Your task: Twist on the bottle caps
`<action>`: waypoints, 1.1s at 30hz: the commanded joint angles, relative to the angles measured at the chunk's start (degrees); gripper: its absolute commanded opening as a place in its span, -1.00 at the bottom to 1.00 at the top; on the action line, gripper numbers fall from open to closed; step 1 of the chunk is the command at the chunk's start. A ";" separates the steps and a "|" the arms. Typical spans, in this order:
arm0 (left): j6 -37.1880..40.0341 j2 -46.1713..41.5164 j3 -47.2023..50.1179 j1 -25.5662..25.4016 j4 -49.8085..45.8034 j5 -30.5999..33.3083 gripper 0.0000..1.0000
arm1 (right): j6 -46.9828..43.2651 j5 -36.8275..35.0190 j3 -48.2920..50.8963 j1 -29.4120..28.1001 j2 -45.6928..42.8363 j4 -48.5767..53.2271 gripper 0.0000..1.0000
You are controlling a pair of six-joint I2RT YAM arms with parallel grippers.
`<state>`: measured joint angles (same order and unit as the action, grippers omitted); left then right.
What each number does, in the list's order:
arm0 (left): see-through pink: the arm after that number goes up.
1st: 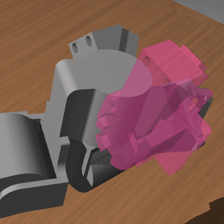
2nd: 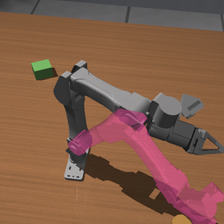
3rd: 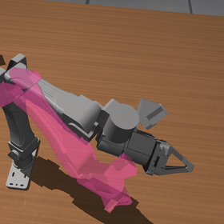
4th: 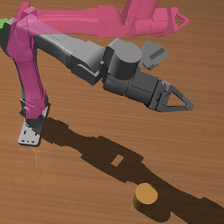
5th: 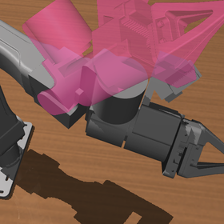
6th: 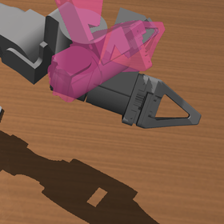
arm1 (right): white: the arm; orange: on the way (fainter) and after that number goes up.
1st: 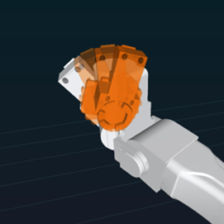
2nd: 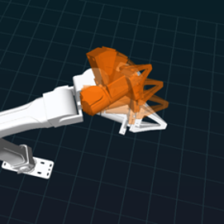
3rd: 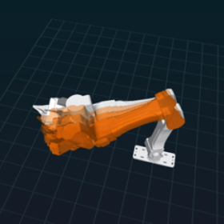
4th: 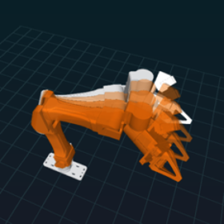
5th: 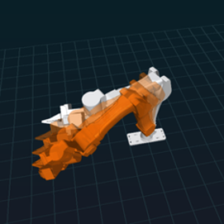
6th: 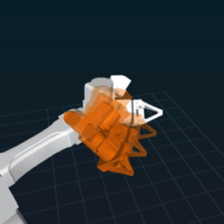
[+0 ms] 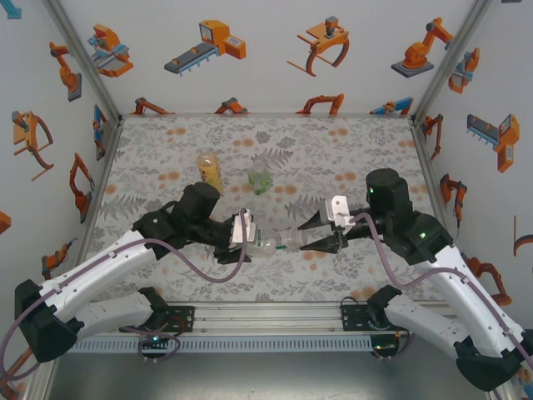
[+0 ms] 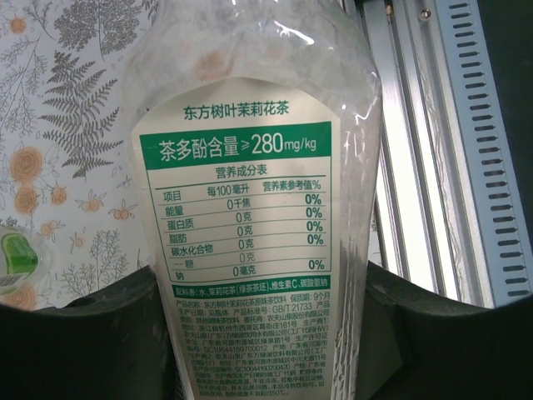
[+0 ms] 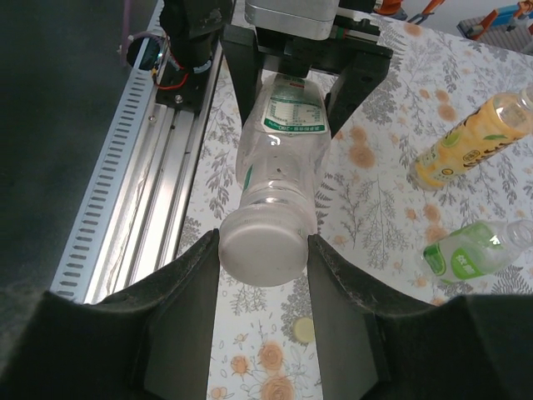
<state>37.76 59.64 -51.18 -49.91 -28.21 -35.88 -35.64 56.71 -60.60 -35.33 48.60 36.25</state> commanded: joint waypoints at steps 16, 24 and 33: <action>0.13 -0.56 -1.12 -0.28 1.05 -3.32 -0.95 | 0.13 -8.81 0.32 -2.63 0.05 -1.87 -1.00; 0.13 -0.79 -1.03 -0.29 1.05 -3.67 -0.95 | 0.13 -5.78 0.68 -2.92 0.07 -2.76 -1.00; -0.04 -0.39 -1.11 -0.35 0.96 -3.59 -0.96 | 0.38 -2.66 1.50 -3.36 0.29 -3.99 -1.00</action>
<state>37.67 59.64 -51.18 -49.84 -28.40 -36.27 -35.42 51.64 -59.94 -38.09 48.73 34.61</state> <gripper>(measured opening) 0.550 0.426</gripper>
